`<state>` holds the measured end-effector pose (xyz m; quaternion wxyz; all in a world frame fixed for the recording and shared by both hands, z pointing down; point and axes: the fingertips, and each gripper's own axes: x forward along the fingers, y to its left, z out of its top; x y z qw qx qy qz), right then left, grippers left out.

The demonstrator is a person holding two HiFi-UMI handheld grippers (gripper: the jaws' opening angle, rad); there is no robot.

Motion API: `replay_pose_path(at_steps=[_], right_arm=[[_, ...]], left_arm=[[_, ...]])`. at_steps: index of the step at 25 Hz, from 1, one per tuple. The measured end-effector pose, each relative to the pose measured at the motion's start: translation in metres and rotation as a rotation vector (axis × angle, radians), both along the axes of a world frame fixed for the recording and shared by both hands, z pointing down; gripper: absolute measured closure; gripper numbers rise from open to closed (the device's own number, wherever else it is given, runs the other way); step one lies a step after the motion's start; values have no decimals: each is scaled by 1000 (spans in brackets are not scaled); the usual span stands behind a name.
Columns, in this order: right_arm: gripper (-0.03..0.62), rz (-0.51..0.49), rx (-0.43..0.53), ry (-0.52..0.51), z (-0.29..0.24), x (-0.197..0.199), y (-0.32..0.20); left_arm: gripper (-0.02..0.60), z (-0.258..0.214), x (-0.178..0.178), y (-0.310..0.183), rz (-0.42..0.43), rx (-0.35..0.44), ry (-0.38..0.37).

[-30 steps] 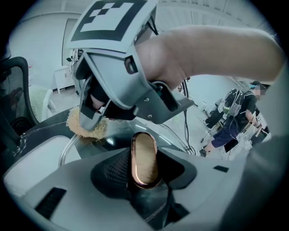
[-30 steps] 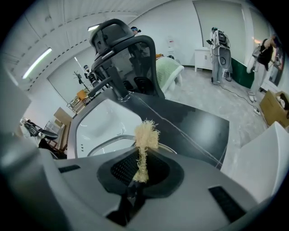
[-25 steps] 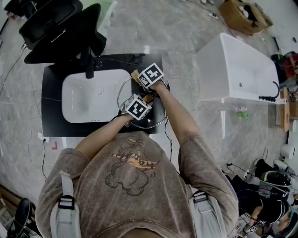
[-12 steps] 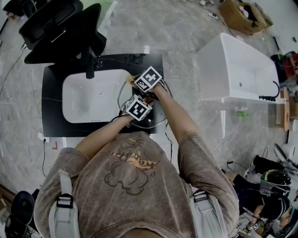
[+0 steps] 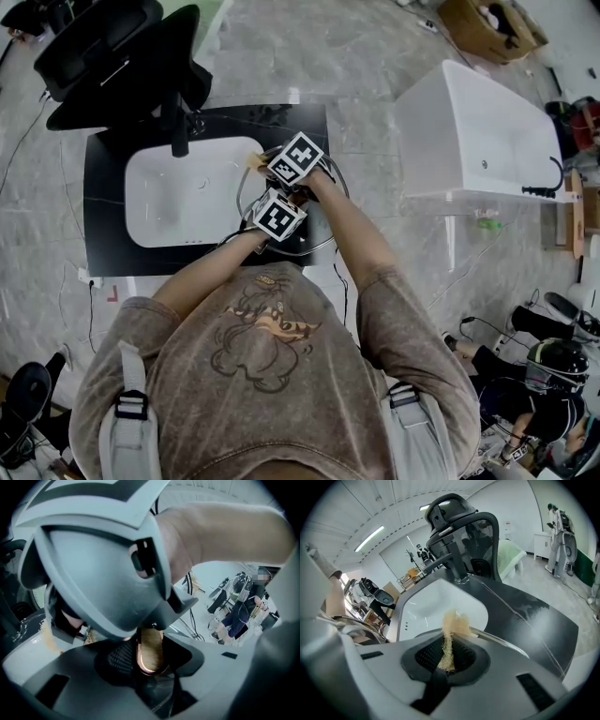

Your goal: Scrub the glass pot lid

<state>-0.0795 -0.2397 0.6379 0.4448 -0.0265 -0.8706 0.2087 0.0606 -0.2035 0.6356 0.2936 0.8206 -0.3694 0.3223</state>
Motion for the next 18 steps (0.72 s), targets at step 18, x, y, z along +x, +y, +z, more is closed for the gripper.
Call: replay_pose_path(at_steps=[18], right_arm=[[551, -7, -51, -10, -1, -3, 10]], left_arm=[[396, 0, -1, -1, -33, 31, 16]])
